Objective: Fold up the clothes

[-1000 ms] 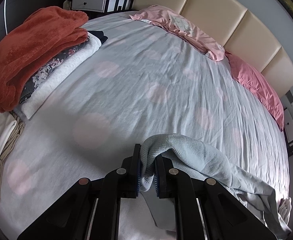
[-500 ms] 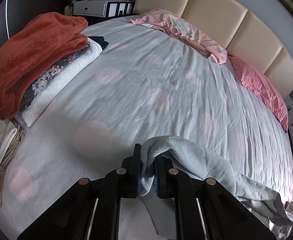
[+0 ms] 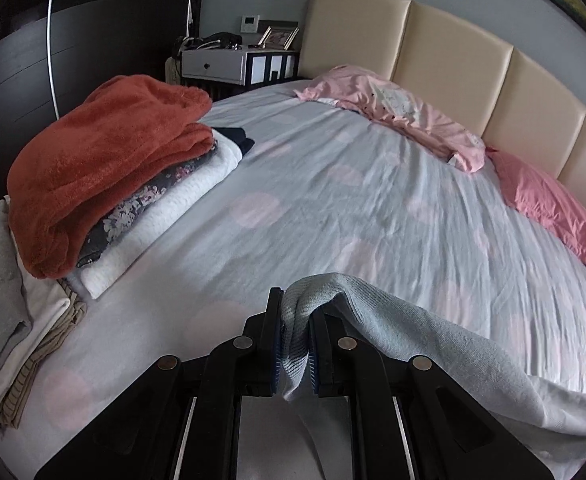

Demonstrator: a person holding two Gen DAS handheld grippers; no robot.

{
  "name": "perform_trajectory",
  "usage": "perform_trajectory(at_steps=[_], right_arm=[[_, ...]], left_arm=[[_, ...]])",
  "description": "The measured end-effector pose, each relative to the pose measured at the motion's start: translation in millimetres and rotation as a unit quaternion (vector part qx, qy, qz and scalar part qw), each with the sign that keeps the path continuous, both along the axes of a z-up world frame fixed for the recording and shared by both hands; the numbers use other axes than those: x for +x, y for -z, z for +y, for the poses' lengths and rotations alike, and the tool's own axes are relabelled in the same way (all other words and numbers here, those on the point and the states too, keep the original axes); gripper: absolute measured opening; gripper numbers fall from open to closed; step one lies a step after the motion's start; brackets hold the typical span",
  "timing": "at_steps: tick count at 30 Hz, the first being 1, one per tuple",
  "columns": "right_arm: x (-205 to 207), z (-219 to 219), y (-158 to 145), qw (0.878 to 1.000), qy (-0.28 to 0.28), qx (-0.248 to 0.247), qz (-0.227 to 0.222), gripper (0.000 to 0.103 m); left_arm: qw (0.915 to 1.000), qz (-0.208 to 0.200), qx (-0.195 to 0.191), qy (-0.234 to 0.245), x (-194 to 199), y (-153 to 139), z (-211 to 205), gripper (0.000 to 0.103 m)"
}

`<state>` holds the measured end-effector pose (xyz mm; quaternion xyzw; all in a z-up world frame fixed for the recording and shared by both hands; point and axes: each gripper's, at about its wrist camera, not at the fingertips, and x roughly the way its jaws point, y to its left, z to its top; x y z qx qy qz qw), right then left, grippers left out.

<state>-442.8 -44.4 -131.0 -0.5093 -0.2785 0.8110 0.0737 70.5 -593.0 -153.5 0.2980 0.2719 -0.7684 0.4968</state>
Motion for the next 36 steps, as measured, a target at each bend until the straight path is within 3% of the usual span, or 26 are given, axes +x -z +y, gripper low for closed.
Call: perform_trajectory(at_steps=[9,13,17,18,22,24,29,32,36], right_arm=[[-44,-48,65,0.999,-0.018,-0.011,-0.033,0.007],[-44,-46,66,0.998,-0.014,-0.036,-0.044,0.02],[-26,-35,49,0.996,-0.017,-0.076,-0.038,0.024],[-18,-34,43,0.996,-0.018,-0.084,-0.036,0.024],[27,-27,14,0.989,-0.02,-0.145,-0.038,0.024],[59,-26,1,0.981,-0.025,-0.189,-0.048,0.024],[157,-39,-16,0.948,-0.069,-0.296,-0.091,0.024],[219,-53,-15,0.934,-0.106,-0.327,-0.097,0.024],[284,-61,-1,0.919,-0.118,-0.361,-0.104,0.024]], left_arm=[[0.9975,-0.066,-0.004,0.023,-35,31,1,0.015],[0.9971,-0.069,0.005,0.033,-39,34,0,0.02],[0.9976,-0.049,0.021,0.044,-34,29,0,0.031],[0.9977,-0.041,0.024,0.049,-32,26,1,0.039],[0.9971,-0.001,0.031,0.07,-20,8,10,0.045],[0.9961,0.006,0.032,0.082,-15,2,17,0.059],[0.9917,0.011,0.071,0.107,-2,-3,37,0.059],[0.9879,0.011,0.092,0.125,6,-4,55,0.059],[0.9843,-0.021,0.111,0.136,14,3,77,0.059]])
